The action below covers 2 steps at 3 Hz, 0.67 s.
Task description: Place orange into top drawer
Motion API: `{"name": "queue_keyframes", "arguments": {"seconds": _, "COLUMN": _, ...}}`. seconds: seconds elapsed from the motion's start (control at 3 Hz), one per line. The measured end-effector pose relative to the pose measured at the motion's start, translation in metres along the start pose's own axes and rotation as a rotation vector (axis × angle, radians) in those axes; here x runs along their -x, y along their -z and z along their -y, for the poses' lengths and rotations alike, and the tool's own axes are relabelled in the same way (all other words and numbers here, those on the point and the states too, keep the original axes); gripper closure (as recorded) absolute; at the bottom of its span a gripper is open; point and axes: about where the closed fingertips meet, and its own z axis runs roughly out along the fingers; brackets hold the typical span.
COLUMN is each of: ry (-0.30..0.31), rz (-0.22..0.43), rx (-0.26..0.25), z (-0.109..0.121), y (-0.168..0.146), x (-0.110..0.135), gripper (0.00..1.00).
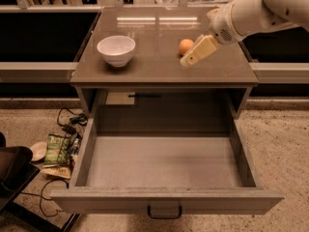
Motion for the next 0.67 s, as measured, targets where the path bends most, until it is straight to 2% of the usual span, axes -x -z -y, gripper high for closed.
{"name": "queue_keyframes", "arguments": {"seconds": 0.67, "ry": -0.016, "rz": 0.015, "rx": -0.005, "z": 0.0018, "y": -0.0051, "x": 0.0017, "gripper": 0.00}}
